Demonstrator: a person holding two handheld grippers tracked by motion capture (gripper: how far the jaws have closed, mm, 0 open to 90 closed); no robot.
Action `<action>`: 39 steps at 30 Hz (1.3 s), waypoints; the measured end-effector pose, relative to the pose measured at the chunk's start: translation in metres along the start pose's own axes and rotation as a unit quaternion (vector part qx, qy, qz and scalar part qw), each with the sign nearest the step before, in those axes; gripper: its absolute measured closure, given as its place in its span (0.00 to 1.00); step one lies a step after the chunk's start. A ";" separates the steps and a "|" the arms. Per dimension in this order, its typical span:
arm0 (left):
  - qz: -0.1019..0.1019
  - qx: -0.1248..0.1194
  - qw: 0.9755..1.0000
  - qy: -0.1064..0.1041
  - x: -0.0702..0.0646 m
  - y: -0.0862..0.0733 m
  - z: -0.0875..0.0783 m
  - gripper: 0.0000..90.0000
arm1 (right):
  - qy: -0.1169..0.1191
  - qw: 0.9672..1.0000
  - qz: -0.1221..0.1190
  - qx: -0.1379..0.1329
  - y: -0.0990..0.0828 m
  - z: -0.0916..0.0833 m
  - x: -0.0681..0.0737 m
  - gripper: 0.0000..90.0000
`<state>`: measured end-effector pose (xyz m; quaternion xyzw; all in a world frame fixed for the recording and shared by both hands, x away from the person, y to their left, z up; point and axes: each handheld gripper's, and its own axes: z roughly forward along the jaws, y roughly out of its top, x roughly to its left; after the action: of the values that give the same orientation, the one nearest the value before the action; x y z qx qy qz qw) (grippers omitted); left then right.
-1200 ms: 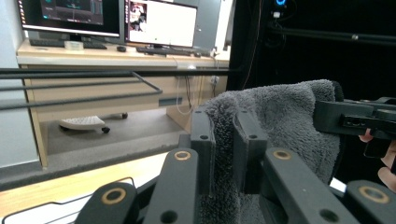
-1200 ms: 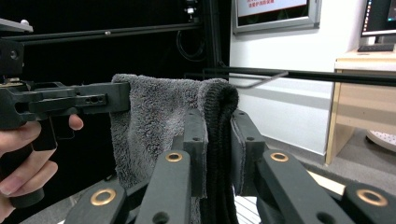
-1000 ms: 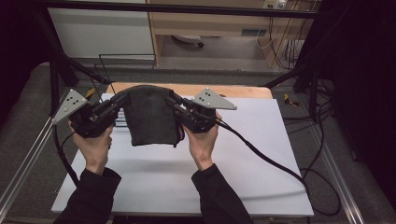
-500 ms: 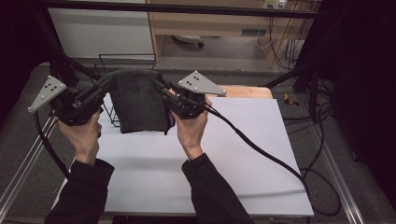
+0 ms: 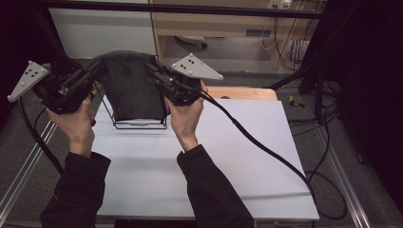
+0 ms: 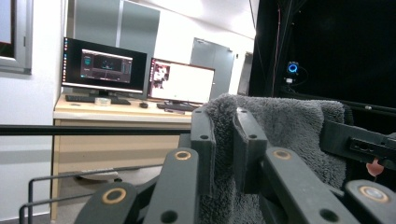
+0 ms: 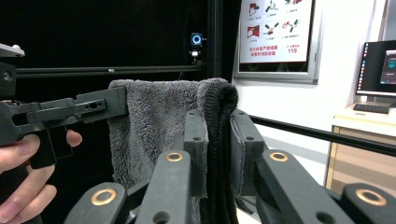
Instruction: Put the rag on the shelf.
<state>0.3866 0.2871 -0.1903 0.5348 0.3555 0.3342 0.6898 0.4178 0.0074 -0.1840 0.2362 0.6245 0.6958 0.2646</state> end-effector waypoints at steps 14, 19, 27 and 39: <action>-0.005 -0.021 1.000 0.012 0.015 0.028 0.006 0.89 | 0.006 1.000 -0.012 -0.010 0.029 0.027 0.000 0.88; -0.011 -0.032 0.999 0.013 0.019 0.038 0.008 0.89 | 0.008 1.000 -0.010 -0.017 0.038 0.035 0.000 0.88; -0.007 -0.041 0.999 0.017 0.022 0.054 0.016 0.89 | 0.008 1.000 -0.013 -0.025 0.053 0.046 -0.004 0.88; -0.006 -0.046 0.999 0.025 0.033 0.069 0.031 0.88 | 0.011 1.000 -0.006 -0.028 0.069 0.065 -0.015 0.88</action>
<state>0.4248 0.3132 -0.1223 0.4916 0.3603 0.3594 0.7066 0.4664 0.0401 -0.1085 0.2166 0.6090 0.7142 0.2685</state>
